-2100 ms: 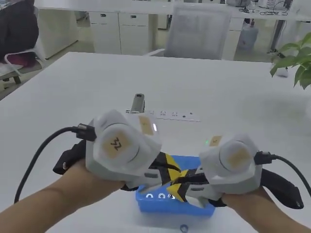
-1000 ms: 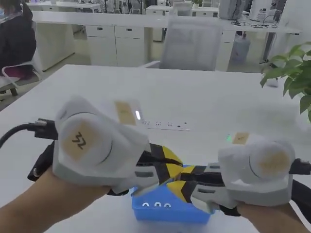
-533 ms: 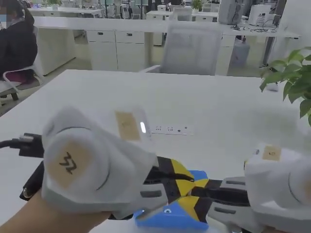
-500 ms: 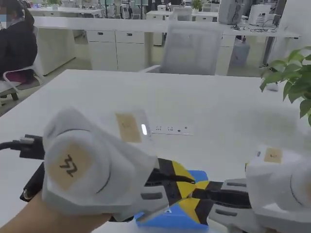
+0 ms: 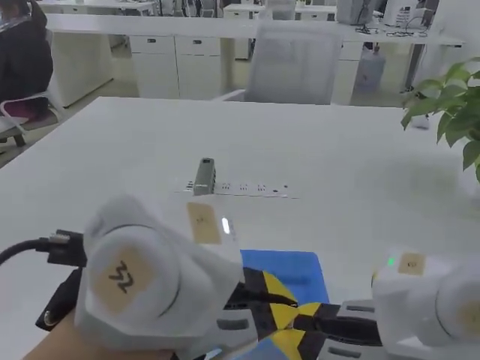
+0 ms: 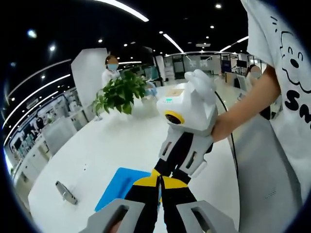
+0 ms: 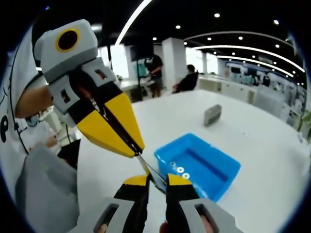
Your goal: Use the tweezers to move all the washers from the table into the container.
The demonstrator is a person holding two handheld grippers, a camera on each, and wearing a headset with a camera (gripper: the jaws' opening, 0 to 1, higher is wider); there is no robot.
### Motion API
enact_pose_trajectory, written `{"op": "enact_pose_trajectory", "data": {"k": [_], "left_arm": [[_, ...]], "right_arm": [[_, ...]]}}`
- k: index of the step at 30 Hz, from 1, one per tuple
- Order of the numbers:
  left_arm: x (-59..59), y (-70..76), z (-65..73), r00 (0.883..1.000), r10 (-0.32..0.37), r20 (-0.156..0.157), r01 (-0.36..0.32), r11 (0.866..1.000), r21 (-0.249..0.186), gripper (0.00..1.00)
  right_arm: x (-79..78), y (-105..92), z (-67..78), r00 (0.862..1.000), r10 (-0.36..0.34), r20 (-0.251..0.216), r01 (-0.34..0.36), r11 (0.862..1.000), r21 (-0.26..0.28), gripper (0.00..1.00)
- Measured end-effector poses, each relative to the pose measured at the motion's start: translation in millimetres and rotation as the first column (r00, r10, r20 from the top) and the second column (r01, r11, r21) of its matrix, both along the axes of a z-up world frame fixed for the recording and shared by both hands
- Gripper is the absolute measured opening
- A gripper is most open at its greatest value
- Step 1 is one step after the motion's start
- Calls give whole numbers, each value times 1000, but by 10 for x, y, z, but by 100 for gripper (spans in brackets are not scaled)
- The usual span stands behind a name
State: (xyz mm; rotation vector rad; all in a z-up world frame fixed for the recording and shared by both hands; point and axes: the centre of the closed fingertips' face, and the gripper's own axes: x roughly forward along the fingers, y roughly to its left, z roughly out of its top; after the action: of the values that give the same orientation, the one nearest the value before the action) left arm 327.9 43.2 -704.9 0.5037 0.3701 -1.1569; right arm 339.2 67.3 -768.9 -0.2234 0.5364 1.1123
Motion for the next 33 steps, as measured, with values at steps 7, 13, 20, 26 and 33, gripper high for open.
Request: {"op": "enact_pose_trajectory", "data": {"k": [7,13,20,26,33], "left_arm": [[3,19,-165,999,8,-37,-8,1000,6,0],[15,23,-276,998,9,-61,-8,1000,17,0],[26,16,-360,997,9,-76,-7,999,31,0],[21,21,-418,996,7,-92,-4,999,33,0],[24,16,-468,995,5,-101,-1,999,38,0]], "right_arm": [[5,-2,-169,999,-2,-38,2,1000,-6,10],[1,13,-261,998,3,-55,-4,1000,-15,10],[17,28,-342,997,8,-77,-10,1000,-22,10],[13,3,-405,996,2,-94,-5,1000,-25,10],[21,2,-459,994,-1,-109,-2,1000,-28,11]]}}
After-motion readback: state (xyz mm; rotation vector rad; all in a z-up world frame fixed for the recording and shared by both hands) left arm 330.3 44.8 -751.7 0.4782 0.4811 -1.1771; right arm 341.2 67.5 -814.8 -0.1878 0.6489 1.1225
